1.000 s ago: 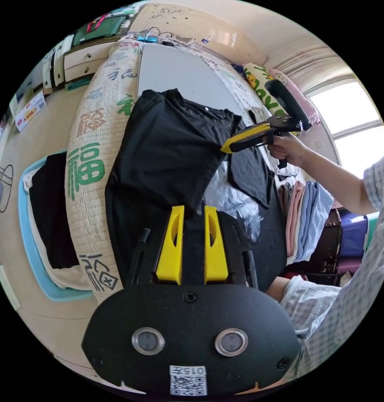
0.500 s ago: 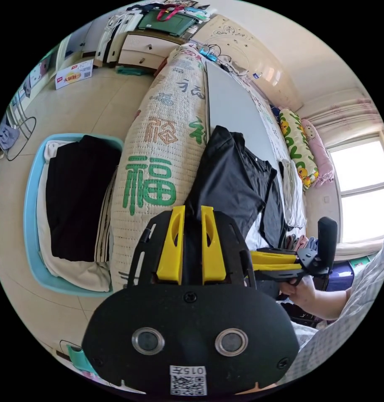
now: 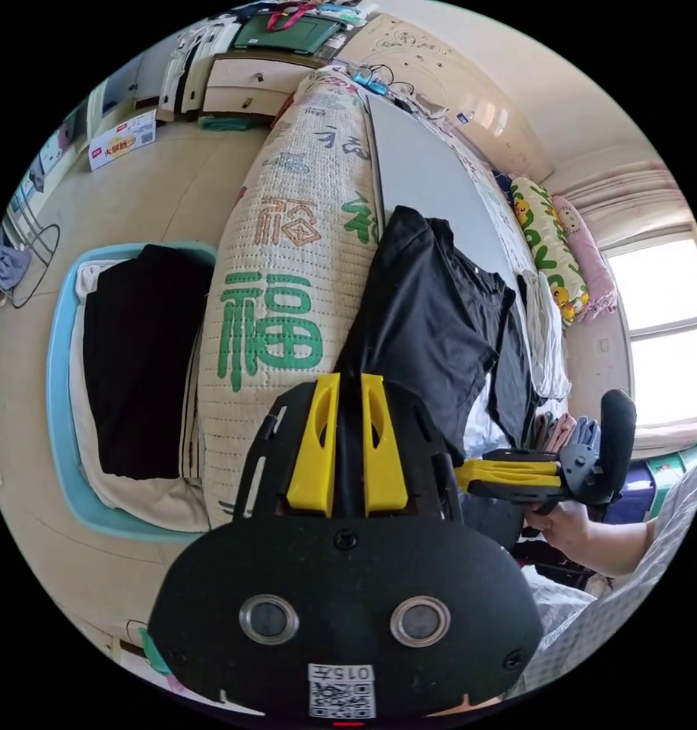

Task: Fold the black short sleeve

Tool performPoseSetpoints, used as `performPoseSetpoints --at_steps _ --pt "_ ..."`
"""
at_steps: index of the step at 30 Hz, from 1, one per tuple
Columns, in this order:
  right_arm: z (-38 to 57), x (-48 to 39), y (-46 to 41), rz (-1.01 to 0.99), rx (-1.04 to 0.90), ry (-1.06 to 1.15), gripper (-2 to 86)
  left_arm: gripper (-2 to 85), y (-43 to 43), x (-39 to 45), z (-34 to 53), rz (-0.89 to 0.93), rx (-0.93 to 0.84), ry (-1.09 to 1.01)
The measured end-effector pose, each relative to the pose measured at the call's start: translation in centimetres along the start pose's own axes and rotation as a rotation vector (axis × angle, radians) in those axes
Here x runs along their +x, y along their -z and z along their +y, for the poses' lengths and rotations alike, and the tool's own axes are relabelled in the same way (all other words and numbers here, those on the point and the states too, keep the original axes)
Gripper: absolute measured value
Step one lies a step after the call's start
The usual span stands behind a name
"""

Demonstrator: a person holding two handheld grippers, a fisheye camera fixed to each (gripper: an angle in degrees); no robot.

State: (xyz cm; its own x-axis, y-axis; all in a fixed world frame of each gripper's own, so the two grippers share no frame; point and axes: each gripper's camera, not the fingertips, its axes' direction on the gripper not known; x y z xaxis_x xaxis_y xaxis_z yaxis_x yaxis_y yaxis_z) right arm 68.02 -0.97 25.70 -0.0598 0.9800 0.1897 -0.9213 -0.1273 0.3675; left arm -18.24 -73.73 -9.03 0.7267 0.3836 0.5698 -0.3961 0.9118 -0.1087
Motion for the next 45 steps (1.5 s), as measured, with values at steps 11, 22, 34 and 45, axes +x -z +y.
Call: performPoseSetpoints --at_steps 11,22,34,45 --pt "-0.6 13.9 13.4 0.257 0.29 0.022 9.4 11.3 4.4 1.9 -8.2 0.047 0.087 -0.178" --pt "-5.3 24.2 10.1 0.3 0.19 -0.124 10.5 11.6 -2.9 7.3 -20.4 0.0 -0.089 -0.35" --pt "-3.8 24.9 6.1 0.316 0.201 -0.156 -0.3 0.1 -2.6 8.1 -21.2 -0.007 -0.144 -0.421" --pt "-2.9 23.0 11.0 0.378 0.345 -0.199 -0.7 -0.4 4.5 11.5 -23.4 -0.023 -0.037 -0.421"
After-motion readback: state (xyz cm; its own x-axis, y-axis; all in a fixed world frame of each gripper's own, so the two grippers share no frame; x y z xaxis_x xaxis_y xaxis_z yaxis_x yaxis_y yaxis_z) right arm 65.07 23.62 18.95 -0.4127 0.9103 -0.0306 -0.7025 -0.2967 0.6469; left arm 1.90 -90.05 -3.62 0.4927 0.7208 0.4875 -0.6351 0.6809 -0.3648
